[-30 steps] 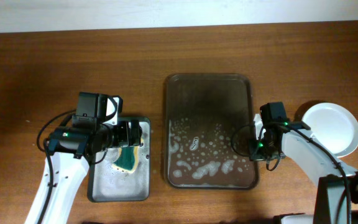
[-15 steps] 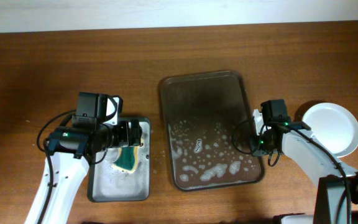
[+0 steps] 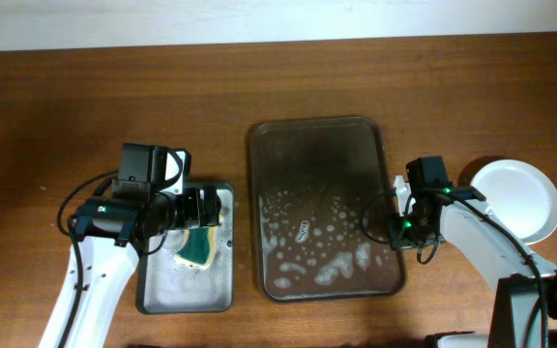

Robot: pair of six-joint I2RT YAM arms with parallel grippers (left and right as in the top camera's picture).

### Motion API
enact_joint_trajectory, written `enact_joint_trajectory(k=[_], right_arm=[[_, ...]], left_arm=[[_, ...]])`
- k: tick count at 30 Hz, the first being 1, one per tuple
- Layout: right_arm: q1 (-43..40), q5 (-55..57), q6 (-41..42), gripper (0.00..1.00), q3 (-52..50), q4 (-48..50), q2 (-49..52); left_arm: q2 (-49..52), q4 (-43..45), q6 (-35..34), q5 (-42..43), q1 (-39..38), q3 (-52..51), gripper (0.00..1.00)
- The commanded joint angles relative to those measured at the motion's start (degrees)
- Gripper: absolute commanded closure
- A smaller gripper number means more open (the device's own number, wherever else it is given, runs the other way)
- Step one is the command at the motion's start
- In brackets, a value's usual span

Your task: Clean dirty plates on tray and stack at the side

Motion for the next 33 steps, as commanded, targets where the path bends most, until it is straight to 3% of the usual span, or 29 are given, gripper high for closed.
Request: enact_joint_trajectory(k=[1, 4, 5, 8, 14, 18, 21, 24, 27, 33], right_arm=[[0.37, -2.47, -0.13, 0.67, -0.59, 0.61, 0.87], [0.37, -2.54, -0.11, 0.27, 4.55, -1.44, -4.63], [0.37, -2.54, -0.13, 0.01, 7.04, -3.19, -8.00], [0.37, -5.11, -0.11, 0.01, 15.13, -9.46, -20.90], [0.37, -27.43, -0.09, 0.01, 23.32, -15.50, -42.95], [0.37, -27.34, -0.11, 0.01, 23.32, -17.49, -50.29], [0.31, -20.13, -0.37, 0.01, 23.47, -20.09, -55.60], [0.31, -15.19, -7.37, 0.01, 22.67, -20.00, -61.81], [-0.68, -7.43, -12.15, 0.01, 12.48, -11.63, -69.02], [-1.68, -6.54, -12.17, 0.01, -16.02, 7.93, -84.43]], left_arm=[[-0.44, 0.13, 0.33, 0.59, 0.31, 1.18, 0.00], [-0.44, 0.13, 0.33, 0.59, 0.31, 1.18, 0.00], [-0.44, 0.13, 0.33, 0.59, 0.31, 1.18, 0.00], [-0.44, 0.13, 0.33, 0.59, 0.31, 1.18, 0.00], [-0.44, 0.13, 0.33, 0.59, 0.31, 1.18, 0.00], [-0.44, 0.13, 0.33, 0.59, 0.31, 1.18, 0.00], [-0.44, 0.13, 0.33, 0.59, 0.31, 1.18, 0.00], [-0.44, 0.13, 0.33, 0.59, 0.31, 1.18, 0.00], [-0.44, 0.13, 0.33, 0.59, 0.31, 1.18, 0.01], [-0.44, 0.13, 0.33, 0.59, 0.31, 1.18, 0.00]])
